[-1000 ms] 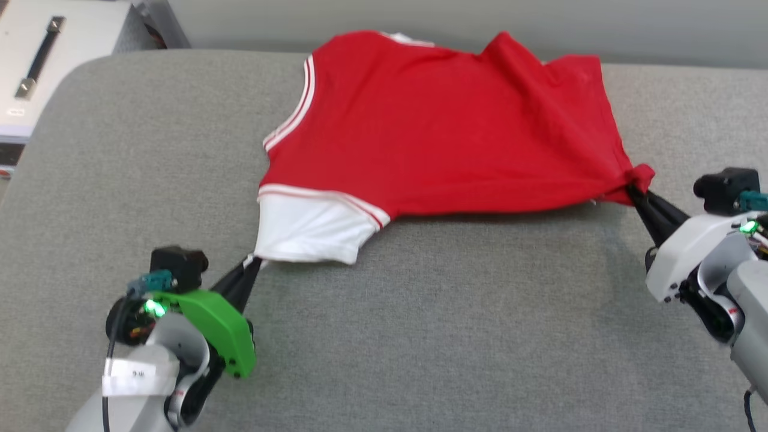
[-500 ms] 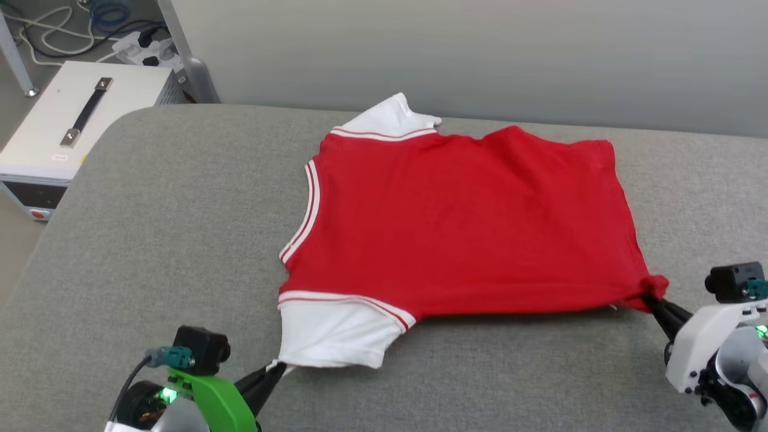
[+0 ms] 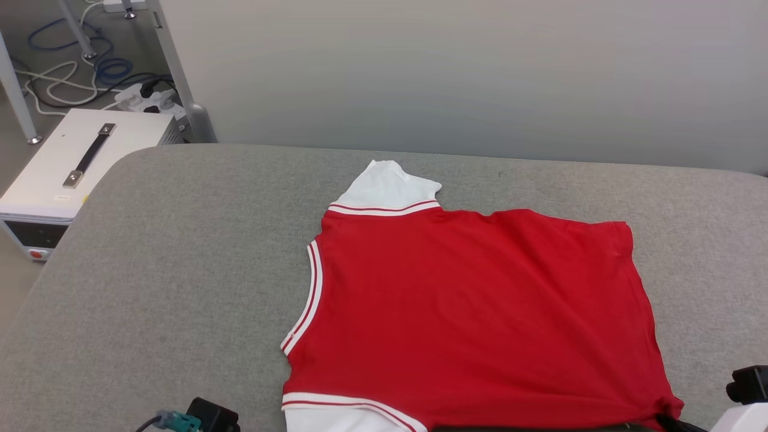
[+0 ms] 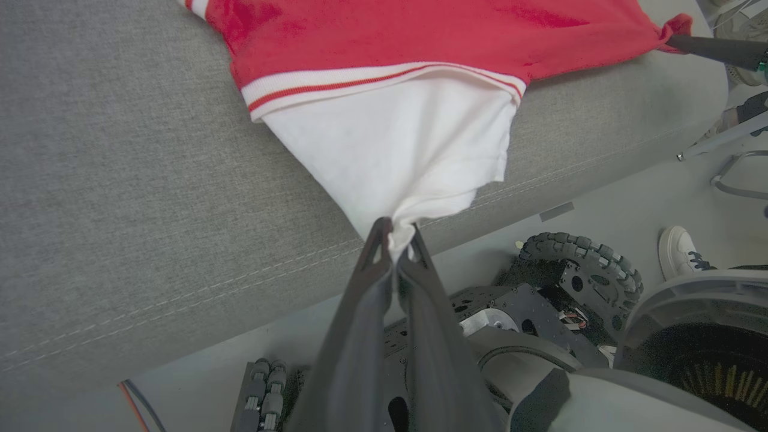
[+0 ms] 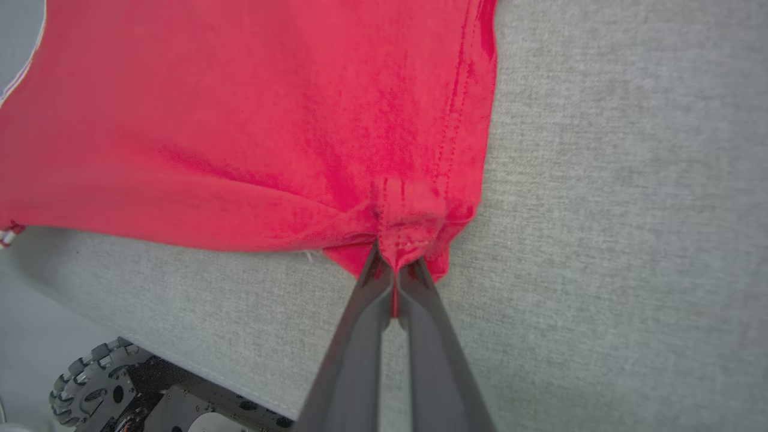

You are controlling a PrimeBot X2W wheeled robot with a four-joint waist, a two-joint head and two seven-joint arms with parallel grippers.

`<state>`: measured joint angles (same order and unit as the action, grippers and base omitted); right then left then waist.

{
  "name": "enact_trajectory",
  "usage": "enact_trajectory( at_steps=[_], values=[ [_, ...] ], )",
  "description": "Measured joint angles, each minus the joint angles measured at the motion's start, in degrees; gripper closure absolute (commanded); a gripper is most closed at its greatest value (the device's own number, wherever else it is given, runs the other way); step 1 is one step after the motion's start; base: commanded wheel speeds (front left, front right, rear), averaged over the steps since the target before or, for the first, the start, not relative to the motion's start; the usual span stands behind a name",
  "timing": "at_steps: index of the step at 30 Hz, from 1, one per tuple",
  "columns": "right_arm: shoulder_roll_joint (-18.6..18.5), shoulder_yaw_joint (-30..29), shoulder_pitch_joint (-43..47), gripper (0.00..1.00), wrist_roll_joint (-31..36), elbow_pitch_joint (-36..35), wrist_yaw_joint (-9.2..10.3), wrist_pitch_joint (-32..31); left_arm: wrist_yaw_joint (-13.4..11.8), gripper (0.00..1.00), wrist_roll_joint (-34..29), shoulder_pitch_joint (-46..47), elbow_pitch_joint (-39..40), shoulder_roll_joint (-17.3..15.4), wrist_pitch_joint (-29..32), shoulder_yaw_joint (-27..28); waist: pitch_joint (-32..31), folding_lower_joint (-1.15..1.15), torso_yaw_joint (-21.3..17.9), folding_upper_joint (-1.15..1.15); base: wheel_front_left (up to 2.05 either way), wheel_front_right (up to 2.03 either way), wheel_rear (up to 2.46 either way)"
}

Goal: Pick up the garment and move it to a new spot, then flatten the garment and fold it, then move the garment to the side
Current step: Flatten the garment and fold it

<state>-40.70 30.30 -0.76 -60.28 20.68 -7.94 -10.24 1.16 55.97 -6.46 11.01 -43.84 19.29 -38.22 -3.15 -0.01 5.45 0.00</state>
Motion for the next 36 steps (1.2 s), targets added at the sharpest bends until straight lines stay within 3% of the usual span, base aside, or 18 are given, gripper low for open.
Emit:
enact_trajectory(
  at_steps=[7, 16, 26, 36],
  values=[
    [0.2, -7.7, 3.4, 1.0, 2.9, -7.3, 0.0, -0.7, -1.5, 1.0, -0.2, 0.5, 1.6, -0.4, -2.9, 3.3, 0.2, 0.0, -1.2, 0.0, 0.0, 0.0, 0.0],
    [3.7, -16.0, 2.2, 1.0, 10.0, -13.3, 0.0, -6.6, -0.4, 1.0, -1.4, 9.8, -0.7, 0.4, -3.3, 5.5, 4.2, 0.0, -1.6, 0.0, 0.0, 0.0, 0.0],
    [7.5, -17.9, -6.3, 1.0, 17.6, -13.7, 0.36, -14.6, 3.5, 1.0, -3.7, 23.8, -10.5, 3.3, 1.2, 4.2, 10.6, 0.0, -2.2, 0.0, 0.0, 0.0, 0.0],
    [10.2, -17.6, -12.5, 1.0, 21.8, -9.7, 0.36, -19.5, 5.5, 1.0, -4.2, 32.5, -21.9, 5.9, 4.8, 0.4, 14.9, 0.01, -3.0, 0.0, 0.0, 0.0, 0.0]
  ],
)
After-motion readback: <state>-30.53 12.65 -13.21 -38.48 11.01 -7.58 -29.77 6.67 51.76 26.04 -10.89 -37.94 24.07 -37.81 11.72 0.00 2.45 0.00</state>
